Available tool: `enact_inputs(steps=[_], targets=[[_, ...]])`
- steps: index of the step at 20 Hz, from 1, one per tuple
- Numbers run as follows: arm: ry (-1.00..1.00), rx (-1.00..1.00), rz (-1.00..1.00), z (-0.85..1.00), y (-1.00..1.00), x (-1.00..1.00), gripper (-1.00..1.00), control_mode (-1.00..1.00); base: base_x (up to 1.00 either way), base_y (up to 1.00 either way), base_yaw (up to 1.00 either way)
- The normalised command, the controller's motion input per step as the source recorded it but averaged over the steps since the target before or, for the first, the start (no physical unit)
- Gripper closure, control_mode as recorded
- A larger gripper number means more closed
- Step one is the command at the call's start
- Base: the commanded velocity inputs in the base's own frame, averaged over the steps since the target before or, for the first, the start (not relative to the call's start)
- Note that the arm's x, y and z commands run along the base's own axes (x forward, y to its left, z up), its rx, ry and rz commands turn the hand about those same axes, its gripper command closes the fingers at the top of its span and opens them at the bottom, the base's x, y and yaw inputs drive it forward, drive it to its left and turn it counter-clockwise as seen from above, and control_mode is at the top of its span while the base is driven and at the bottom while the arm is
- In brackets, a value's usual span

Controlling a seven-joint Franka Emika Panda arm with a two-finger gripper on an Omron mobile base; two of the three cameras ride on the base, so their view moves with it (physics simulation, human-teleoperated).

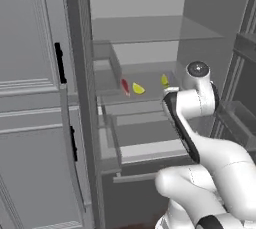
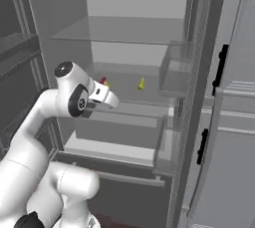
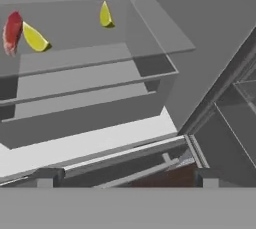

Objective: Place one lemon wedge and one steak in each tupperware on the nearby counter, to pack two identical lunches.

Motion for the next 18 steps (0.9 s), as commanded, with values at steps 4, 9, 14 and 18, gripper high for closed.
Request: enact_inputs(steps=[4, 9, 14, 18], targets=[[0.0, 0.0, 0.0, 0.0, 0.0, 0.0, -1.0, 1.0, 1.0, 0.24, -0.07], [0.11, 0.0, -0.08, 0.12, -0.56, 0.8, -1.0, -1.0, 0.2, 0.02, -0.02], [0.0, 0.0, 0.08, -0.23, -0.72, 0.93, -1.0, -1.0, 0.0, 0.0, 0.0], [-0.03, 0.03, 0.22, -0.36, -0.3, 0.7, -1.0, -1.0, 0.0, 0.0, 0.0]])
